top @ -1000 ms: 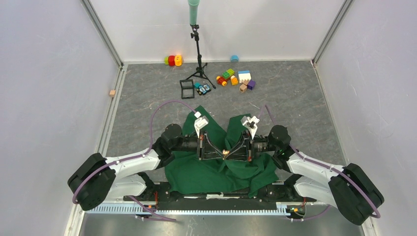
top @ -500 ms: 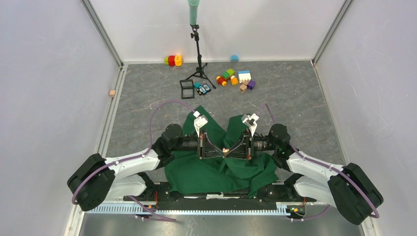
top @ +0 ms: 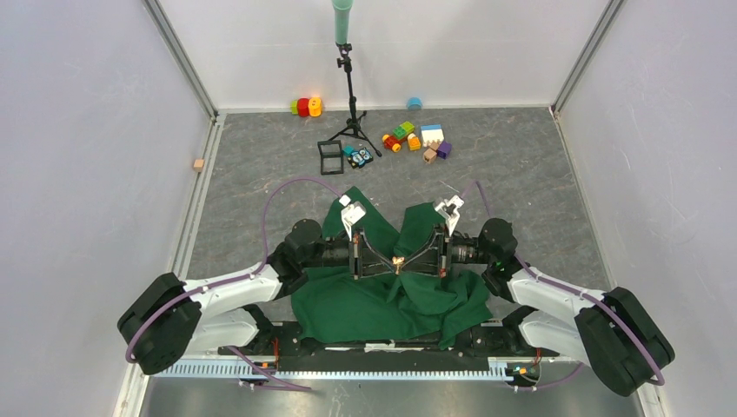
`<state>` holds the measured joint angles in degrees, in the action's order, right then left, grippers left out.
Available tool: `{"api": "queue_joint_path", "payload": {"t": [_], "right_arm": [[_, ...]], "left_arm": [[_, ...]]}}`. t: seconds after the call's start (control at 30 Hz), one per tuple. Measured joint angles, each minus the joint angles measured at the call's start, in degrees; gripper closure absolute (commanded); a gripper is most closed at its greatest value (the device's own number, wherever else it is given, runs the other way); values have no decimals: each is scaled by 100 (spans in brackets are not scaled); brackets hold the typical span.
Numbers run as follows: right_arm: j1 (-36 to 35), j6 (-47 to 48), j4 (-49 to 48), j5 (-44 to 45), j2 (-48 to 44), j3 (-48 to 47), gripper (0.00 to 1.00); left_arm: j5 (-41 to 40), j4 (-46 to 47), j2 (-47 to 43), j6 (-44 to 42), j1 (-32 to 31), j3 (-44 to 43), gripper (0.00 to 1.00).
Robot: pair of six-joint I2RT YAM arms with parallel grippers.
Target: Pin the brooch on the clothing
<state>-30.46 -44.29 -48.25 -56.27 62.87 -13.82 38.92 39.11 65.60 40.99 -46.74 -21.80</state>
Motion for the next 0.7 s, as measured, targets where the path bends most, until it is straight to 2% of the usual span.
{"api": "queue_joint_path", "payload": {"t": [0.17, 0.43, 0.7], "right_arm": [[57, -42, -81, 55, 0, 44, 95], [109, 190, 50, 129, -26, 48, 78], [199, 1040, 1099, 129, -413, -33, 62]], "left_arm": [[-227, -199, -66, -52, -37, 0, 98], [-614, -704, -149, -142, -109, -118, 98], [-647, -785, 122, -131, -107, -184, 98]]}}
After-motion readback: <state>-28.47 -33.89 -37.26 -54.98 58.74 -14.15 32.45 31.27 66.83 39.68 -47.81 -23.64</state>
